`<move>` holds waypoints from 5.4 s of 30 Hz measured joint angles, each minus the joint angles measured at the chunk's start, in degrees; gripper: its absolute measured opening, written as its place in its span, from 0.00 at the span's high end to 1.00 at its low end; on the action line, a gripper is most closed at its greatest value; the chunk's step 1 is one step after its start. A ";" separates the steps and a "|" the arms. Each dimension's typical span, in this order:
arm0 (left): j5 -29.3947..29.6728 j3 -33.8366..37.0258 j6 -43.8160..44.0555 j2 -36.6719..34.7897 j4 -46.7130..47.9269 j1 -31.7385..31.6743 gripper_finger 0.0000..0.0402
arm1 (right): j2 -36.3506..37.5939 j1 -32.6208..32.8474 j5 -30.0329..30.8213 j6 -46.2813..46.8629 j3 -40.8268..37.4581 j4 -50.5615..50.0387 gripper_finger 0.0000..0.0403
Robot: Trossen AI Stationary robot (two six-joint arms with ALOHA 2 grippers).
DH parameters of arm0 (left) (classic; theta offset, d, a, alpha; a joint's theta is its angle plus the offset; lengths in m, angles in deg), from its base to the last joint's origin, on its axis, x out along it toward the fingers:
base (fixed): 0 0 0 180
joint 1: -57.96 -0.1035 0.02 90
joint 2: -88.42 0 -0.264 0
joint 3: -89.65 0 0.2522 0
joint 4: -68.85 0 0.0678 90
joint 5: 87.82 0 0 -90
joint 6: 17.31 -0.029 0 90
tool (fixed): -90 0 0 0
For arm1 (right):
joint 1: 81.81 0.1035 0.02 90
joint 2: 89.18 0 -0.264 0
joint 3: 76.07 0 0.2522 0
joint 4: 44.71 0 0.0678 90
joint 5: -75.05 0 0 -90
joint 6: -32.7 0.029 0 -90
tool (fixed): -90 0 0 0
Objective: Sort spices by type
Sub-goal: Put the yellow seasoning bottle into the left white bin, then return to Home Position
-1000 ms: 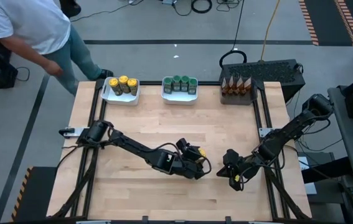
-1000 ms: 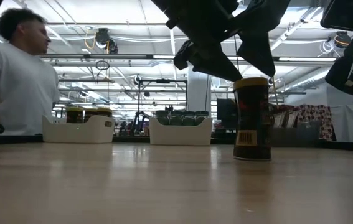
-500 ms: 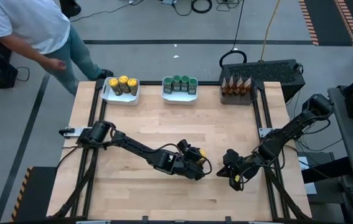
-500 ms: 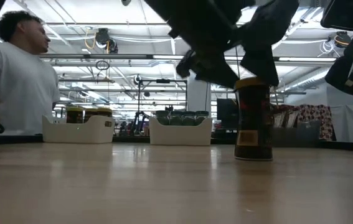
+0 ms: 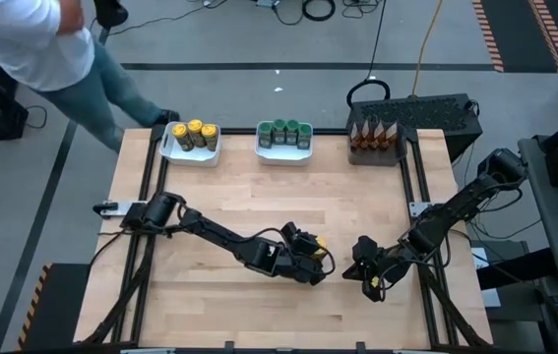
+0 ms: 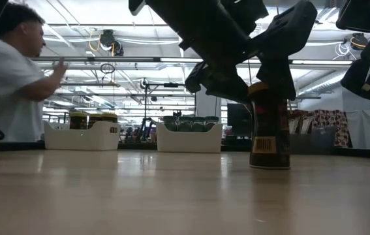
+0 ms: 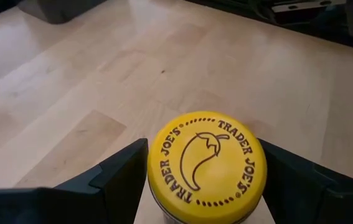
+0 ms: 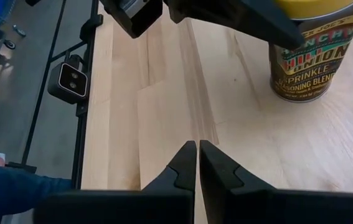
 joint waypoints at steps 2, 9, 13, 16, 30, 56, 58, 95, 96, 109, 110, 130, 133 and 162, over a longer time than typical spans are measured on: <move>0.10 0.00 0.00 0.00 0.10 0.00 0.31 | 0.00 0.00 -0.02 -0.02 0.00 0.01 1.00; 0.35 0.00 -0.03 0.00 0.37 0.02 0.40 | 0.00 0.00 -0.15 -0.26 0.00 -0.02 1.00; 0.35 0.00 -0.02 0.00 0.40 0.02 0.40 | 0.00 0.00 -0.17 -0.37 0.00 -0.02 1.00; 0.35 0.00 -0.04 -0.28 0.71 0.02 0.40 | 0.00 0.00 -0.64 -0.47 0.00 -0.02 1.00; 0.94 0.04 0.03 -17.40 18.36 -0.43 0.40 | 0.02 0.00 -1.68 -2.74 0.00 0.07 1.00; 8.92 10.07 28.07 -48.26 70.22 -17.30 0.40 | 7.48 -1.57 -4.51 -9.56 0.02 -6.60 1.00; 8.80 15.53 26.57 -52.44 67.69 -19.57 0.40 | 7.99 -2.41 -1.80 -8.63 0.02 -7.18 1.00; -0.60 58.97 -7.64 -68.58 8.82 -58.53 0.40 | 8.48 -16.31 0.37 -2.47 0.02 6.64 1.00; -1.11 58.97 -7.63 -67.65 7.79 -58.87 0.40 | 8.48 -16.31 0.39 -2.48 0.02 6.69 1.00; 0.37 58.95 -3.17 -54.85 1.21 -59.72 0.40 | 8.48 -16.33 0.39 -2.49 0.02 6.71 1.00; 0.46 58.95 -2.81 -53.95 1.15 -59.73 0.40 | 8.48 -16.33 0.37 -2.49 0.02 6.73 1.00; -1.04 58.84 -1.55 -51.54 -0.56 -59.67 0.22 | 8.48 -16.32 -0.17 -4.13 0.02 6.49 1.00; -1.11 58.84 -1.55 -51.56 -0.55 -59.67 0.22 | 8.48 -16.33 -1.43 -4.13 0.02 6.49 1.00; -12.14 58.84 4.11 -70.23 -6.32 -43.51 0.22 | 8.46 -24.08 -9.45 -10.75 0.02 8.32 1.00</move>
